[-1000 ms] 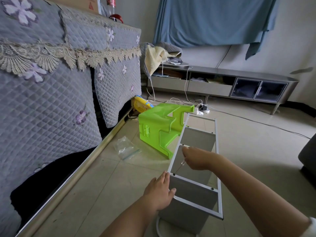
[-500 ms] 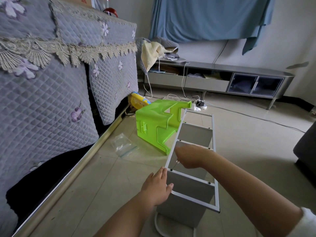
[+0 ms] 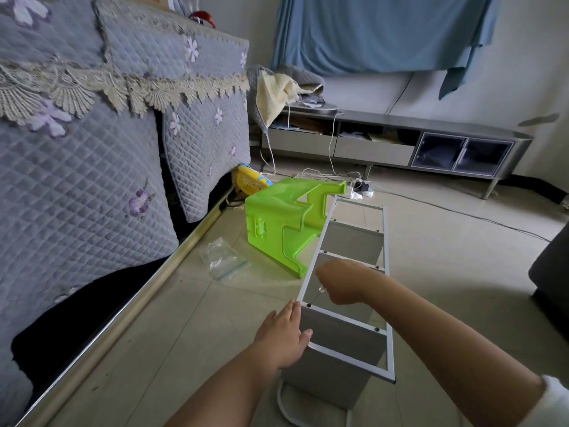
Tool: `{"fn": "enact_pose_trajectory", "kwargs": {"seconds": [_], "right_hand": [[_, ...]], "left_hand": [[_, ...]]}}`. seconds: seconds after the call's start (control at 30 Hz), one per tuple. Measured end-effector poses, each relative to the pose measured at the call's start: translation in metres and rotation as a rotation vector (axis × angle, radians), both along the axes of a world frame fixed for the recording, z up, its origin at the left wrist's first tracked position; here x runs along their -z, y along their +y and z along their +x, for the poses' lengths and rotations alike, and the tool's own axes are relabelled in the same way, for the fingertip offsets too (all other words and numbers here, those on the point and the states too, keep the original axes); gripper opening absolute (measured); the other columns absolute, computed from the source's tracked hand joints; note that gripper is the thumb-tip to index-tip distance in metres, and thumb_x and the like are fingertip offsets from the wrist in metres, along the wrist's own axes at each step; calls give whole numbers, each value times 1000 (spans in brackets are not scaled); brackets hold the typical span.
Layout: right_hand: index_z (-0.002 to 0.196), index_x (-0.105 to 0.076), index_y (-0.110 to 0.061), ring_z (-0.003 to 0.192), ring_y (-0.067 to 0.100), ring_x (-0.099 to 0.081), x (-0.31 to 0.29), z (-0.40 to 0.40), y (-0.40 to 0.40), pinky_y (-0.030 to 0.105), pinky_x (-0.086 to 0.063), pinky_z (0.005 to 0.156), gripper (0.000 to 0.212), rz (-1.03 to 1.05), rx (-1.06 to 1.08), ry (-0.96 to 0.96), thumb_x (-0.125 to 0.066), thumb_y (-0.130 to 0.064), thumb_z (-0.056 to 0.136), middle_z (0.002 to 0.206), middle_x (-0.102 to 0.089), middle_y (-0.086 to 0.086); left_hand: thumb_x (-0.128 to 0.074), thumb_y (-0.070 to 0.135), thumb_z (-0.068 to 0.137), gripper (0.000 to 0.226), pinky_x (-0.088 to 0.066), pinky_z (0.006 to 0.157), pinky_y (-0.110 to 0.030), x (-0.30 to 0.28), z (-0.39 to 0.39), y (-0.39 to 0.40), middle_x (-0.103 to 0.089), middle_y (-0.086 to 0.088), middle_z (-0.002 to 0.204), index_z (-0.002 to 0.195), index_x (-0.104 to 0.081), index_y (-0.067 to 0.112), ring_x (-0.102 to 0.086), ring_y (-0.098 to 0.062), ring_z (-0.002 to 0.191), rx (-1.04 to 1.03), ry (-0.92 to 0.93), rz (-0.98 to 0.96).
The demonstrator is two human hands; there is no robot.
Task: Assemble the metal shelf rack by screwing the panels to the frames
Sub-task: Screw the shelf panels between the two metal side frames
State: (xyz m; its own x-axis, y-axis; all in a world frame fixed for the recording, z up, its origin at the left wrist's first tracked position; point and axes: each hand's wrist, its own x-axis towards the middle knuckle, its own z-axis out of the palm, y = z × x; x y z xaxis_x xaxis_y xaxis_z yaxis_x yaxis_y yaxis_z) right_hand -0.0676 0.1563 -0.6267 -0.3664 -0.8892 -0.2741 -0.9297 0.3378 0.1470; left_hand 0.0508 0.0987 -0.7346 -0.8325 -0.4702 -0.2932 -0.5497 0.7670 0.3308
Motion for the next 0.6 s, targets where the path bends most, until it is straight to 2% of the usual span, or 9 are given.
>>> {"fn": "enact_pose_trajectory", "kwargs": {"seconds": [0.17,0.23,0.3,0.33,0.4,0.47,0.5,0.53,0.6], "right_hand": [[111,-57,7,108,28,-57,-5,3,-11,26,-45,77,30,51,116,-117,-39,-8,92,115,-60,23],[111,-59,9,75,17,-69,-7,1,-16,19,-46,59,29,129,151,-162,-37,-3,94,75,-69,22],[106,-60,10,25,7,-48,-11,-3,-18,16,-38,37,29,181,237,-225,-35,0,95,28,-49,4],[111,-58,13,22,8,-42,-12,-6,-17,16,-35,35,31,163,282,-255,-35,0,95,26,-44,1],[123,-50,12,46,16,-54,-17,-5,-10,21,-37,46,35,96,302,-269,-34,-1,94,53,-56,10],[127,-47,8,94,29,-61,-16,-1,-8,27,-44,64,36,85,243,-225,-35,-5,96,103,-62,21],[128,-46,7,114,31,-54,-15,6,-10,30,-45,78,37,34,310,-243,-34,-8,97,124,-55,22],[129,-46,4,123,30,-47,-15,10,-11,30,-42,90,37,-17,291,-223,-35,-12,97,133,-49,20],[127,-48,1,125,29,-46,-9,9,-17,32,-40,98,37,-45,264,-187,-38,-17,95,135,-48,17]], "left_hand": [[-24,42,101,63,-8,116,-34,-1,1,1,4,-1,158,150,5,15,-8,-22,145,-5,-3,34],[-24,42,101,64,-7,116,-34,-3,3,0,4,-2,158,150,6,14,-7,-22,145,4,-9,30],[-24,41,101,64,-8,116,-34,-4,3,1,4,-2,158,150,6,13,-7,-21,145,9,-18,19],[-24,41,101,64,-8,116,-34,-5,3,1,4,-2,158,150,6,13,-7,-21,145,11,-22,12],[-24,41,101,64,-9,116,-34,-6,3,2,4,-2,158,150,6,13,-9,-21,144,9,-22,14],[-24,41,101,64,-9,116,-34,-6,3,2,4,-2,158,150,6,13,-9,-21,144,7,-25,24],[-24,41,101,64,-9,116,-34,-7,3,1,5,-2,158,150,6,12,-9,-22,144,9,-26,23],[-24,41,101,64,-10,116,-34,-7,2,0,5,-2,158,150,6,12,-10,-22,144,13,-25,21],[-24,41,101,65,-11,116,-35,-7,2,-1,5,-3,158,150,6,12,-11,-23,144,20,-30,20]]}}
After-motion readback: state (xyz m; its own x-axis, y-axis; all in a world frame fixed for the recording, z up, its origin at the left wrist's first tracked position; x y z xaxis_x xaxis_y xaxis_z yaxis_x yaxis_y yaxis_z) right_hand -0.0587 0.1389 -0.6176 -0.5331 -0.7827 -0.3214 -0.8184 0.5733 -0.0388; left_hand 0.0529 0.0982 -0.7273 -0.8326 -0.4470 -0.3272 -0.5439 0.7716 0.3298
